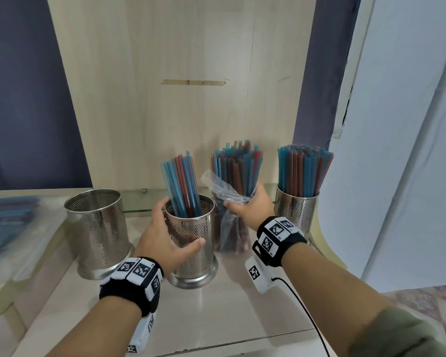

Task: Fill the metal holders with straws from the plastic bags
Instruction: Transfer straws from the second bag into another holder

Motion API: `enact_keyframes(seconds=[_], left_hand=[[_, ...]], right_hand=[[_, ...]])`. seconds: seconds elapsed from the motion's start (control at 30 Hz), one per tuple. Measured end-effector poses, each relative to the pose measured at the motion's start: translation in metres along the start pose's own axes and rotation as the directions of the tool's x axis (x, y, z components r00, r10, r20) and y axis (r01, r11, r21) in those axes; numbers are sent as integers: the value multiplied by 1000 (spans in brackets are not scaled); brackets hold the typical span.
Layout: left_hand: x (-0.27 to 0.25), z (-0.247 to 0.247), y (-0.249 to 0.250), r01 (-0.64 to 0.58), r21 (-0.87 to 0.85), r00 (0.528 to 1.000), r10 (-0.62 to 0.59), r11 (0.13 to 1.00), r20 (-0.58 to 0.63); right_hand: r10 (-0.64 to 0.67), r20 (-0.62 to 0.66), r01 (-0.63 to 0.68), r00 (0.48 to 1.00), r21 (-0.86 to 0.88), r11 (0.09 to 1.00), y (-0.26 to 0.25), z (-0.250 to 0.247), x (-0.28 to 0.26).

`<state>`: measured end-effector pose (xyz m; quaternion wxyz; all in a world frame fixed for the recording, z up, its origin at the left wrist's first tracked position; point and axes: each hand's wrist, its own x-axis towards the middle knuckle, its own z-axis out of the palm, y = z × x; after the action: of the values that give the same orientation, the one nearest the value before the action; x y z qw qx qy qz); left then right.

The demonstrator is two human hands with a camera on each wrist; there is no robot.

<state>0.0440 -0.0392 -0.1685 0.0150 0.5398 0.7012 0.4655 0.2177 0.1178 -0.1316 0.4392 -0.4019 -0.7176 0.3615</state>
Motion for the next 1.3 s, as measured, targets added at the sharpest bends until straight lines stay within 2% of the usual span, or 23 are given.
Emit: enact_keyframes(seconds=[0.1, 0.17, 0.27, 0.33, 0.43, 0.5, 0.6, 0.8, 0.9, 0.97, 1.13, 1.3], left_hand=[[1, 0, 0, -1, -4, 1000, 1, 1000, 10], [1, 0, -1, 1, 4, 1000, -1, 1000, 8], [1, 1, -2, 0, 12, 1000, 0, 1000, 4], [1, 1, -2, 2, 12, 1000, -2, 1000, 8], [1, 1, -2, 2, 3, 1000, -2, 1000, 7], [1, 0, -2, 0, 1, 1000, 0, 1000, 8], [1, 0, -2, 2, -2, 1000, -2, 1000, 9], [0, -1, -1, 8, 4, 1000, -8, 1000, 12], [0, -1, -1, 9, 7, 1000, -9, 1000, 13], [0, 0, -1, 12, 2, 1000, -12, 1000, 15], [2, 0, -2, 16, 5, 1000, -16, 1000, 18], [2, -1, -2, 15, -6, 1000, -15, 1000, 27]], right_hand=[[29, 28, -25, 999, -142, 990, -3, -2, 1], [92, 83, -66, 992, -273, 960, -4, -1, 5], [258, 156, -138, 953, -536, 833, -3, 2, 9], [311, 157, -144, 937, -638, 756, -2, 4, 10], [279, 107, -162, 954, -600, 783, -4, 3, 12], [178, 34, -125, 984, -582, 803, -5, 2, 11], [38, -29, -47, 999, -460, 887, -10, 2, 10], [-1, -133, -20, 991, -153, 988, -21, 5, 22], [26, -113, -32, 993, -53, 998, -21, 11, 28], [60, -111, -68, 992, -72, 995, -19, 15, 31], [14, -160, -39, 987, -155, 987, -16, 15, 37], [0, -122, -26, 992, -206, 978, -22, 2, 39]])
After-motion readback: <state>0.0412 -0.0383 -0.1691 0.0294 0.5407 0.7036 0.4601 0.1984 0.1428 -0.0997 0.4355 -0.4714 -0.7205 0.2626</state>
